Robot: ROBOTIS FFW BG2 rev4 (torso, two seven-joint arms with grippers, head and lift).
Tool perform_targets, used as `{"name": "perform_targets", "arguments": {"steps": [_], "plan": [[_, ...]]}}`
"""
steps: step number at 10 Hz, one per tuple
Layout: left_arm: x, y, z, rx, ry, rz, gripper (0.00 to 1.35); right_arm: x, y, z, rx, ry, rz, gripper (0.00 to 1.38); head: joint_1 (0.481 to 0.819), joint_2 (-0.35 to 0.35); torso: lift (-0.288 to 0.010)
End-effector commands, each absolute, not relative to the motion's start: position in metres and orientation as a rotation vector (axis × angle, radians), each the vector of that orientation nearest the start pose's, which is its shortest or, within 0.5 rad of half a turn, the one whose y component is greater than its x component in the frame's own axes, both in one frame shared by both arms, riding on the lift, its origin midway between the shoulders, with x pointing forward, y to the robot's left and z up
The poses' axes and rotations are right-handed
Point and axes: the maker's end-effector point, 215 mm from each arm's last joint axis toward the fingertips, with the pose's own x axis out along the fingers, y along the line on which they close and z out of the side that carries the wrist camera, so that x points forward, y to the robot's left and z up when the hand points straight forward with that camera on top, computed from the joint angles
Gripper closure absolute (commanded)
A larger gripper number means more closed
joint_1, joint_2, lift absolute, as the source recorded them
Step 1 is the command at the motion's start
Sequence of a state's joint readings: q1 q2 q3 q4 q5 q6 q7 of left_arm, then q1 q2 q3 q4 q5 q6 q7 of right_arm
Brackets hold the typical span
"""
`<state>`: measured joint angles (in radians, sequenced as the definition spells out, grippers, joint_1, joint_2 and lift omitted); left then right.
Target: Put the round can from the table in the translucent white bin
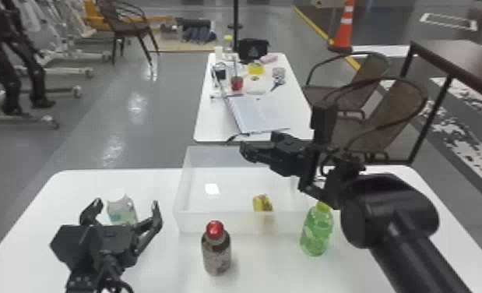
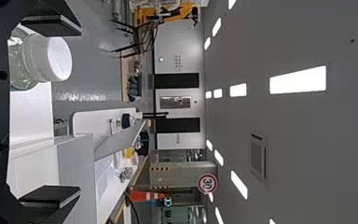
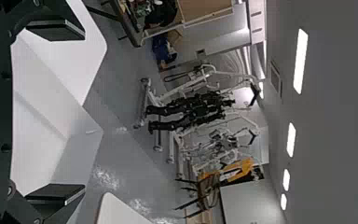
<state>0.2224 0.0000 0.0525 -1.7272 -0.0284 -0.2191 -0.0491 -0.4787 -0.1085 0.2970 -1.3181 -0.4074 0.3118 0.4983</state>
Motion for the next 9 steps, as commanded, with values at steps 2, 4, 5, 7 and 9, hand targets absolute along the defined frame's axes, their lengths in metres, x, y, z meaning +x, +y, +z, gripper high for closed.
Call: {"name": "perform_targets", "arguments": {"steps": [2, 4, 5, 7, 9], "plan": [[0.523, 0.245, -0.314, 0.047, -0.151, -0.003, 0.11, 0.638, -0.051, -0.219, 0.129, -0.013, 0.692, 0.14, 0.549, 0.0, -0.1], [0.522, 0.245, -0.313, 0.047, -0.154, -0.003, 0.11, 0.616, -0.107, -0.222, 0.109, -0.088, 0.534, 0.14, 0.549, 0.0, -0.1], [0.521, 0.245, -0.312, 0.048, -0.156, -0.001, 0.11, 0.598, -0.129, -0.237, 0.128, -0.109, 0.463, 0.14, 0.549, 0.0, -0.1], [0.52, 0.245, -0.31, 0.054, -0.162, -0.003, 0.11, 0.568, -0.17, -0.26, 0.159, -0.141, 0.329, 0.2, 0.549, 0.0, -0.1], [0.518, 0.242, -0.31, 0.061, -0.166, -0.007, 0.11, 0.534, -0.188, -0.296, 0.153, -0.095, 0.248, 0.27, 0.549, 0.0, -0.1]]}}
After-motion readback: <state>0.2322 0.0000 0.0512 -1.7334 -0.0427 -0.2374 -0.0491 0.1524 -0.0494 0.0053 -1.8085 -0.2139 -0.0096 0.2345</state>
